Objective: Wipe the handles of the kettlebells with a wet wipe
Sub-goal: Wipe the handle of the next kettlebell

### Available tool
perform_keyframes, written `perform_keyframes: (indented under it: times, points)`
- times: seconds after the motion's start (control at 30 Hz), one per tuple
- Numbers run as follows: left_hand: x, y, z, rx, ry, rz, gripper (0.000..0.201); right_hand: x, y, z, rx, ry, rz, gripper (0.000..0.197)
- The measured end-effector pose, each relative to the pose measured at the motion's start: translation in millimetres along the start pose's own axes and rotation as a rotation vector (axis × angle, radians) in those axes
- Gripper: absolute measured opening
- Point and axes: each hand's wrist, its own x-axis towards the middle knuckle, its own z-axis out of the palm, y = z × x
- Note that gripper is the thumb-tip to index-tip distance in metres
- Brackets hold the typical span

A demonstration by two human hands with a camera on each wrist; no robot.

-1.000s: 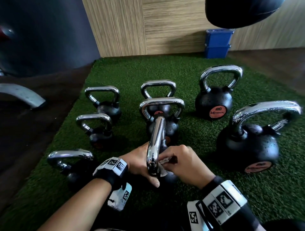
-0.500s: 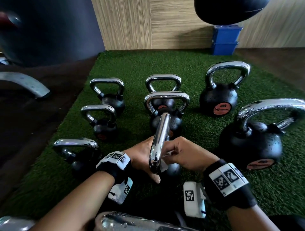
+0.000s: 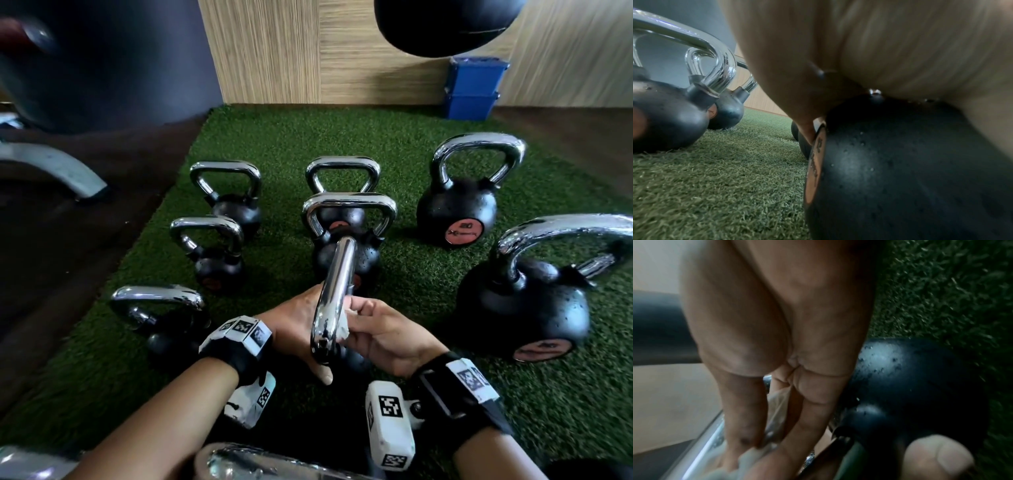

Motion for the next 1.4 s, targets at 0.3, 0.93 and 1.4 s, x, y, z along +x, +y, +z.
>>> perform_keyframes:
  times: [0.3, 0.93, 1.4]
  points:
    - [-2, -1, 2, 0.146, 0.072, 0.083, 0.117, 13, -1, 2, 0.112, 0.081, -0.151, 0.026]
    - [-2, -14, 3, 0.032, 0.111, 0.134, 0.128, 35, -31, 8, -0.928, 0.845, -0.693, 0.037]
    - [-5, -5, 4, 0.227, 0.125, 0.071, 0.128, 52, -51, 5, -0.877, 0.896, -0.064, 0.038]
